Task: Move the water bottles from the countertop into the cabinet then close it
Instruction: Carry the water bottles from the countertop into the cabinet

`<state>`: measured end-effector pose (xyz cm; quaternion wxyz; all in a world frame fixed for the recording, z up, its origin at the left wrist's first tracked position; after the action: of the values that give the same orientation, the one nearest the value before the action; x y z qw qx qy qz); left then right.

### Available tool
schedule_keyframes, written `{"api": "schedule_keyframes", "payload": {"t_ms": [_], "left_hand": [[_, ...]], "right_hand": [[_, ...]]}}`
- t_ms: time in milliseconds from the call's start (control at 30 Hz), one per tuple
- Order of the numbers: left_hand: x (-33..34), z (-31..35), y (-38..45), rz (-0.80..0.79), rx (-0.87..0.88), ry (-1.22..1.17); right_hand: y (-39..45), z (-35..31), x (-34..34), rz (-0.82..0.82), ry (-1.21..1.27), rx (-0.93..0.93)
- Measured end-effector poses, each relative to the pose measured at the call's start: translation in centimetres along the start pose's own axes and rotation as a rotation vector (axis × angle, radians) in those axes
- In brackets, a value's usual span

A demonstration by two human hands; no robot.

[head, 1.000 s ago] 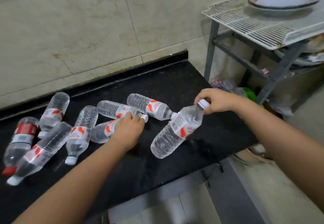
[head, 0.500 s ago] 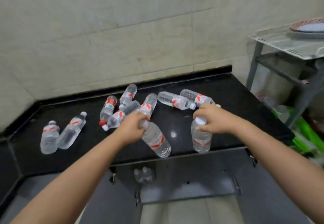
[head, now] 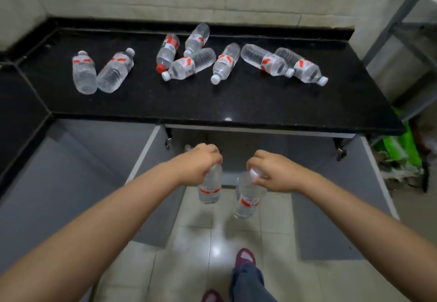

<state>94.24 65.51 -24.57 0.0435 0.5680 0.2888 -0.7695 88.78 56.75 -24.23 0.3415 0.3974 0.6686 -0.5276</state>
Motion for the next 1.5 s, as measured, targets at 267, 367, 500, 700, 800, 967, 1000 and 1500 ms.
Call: {"api": "schedule_keyframes", "payload": {"t_ms": [267,367,500,700,800,967,1000,1500], "left_hand": [[9.5,-3.2,6.8,-0.234,-0.047,0.139],[12.7,-5.2,10.2,-0.3,-0.097,0.112],[17.4,-7.7,16.5,-0.155,0.016,0.198],[25.9,-12.9,26.2,0.055,-0.016,0.339],[29.8,-15.0,30.6,0.062,-0.002,0.375],[35.8,-18.5,36.3,-0.059,-0.049,0.353],[36.2,-19.0,37.0,-0.064,-0.07,0.331],[35.6,-25.0,39.6,0.177,-0.29,-0.063]], "right_hand": [[8.4,2.0,6.1,0.019,-0.2,-0.099],[12.7,4.4,9.7,-0.03,-0.231,-0.051],[18.8,9.2,14.7,0.018,-0.125,0.074],[28.5,16.1,25.9,-0.002,-0.103,0.187],[33.4,18.7,30.3,0.06,-0.197,0.17],[38.2,21.5,33.7,0.155,-0.196,0.217],[39.0,22.1,34.2,0.166,-0.17,0.221],[43.0,23.0,33.2,0.127,0.07,0.227]]}}
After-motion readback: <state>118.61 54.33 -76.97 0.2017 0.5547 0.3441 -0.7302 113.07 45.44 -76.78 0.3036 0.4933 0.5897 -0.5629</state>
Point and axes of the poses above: each hand's wrist, its own y-axis towards the middle knuckle, its own x-axis out of the palm, z = x × y, the point moved 10 cm from there along y, towards the middle knuckle, and after that the axes turned 8 degrees about -z, right-handed, at the moved point
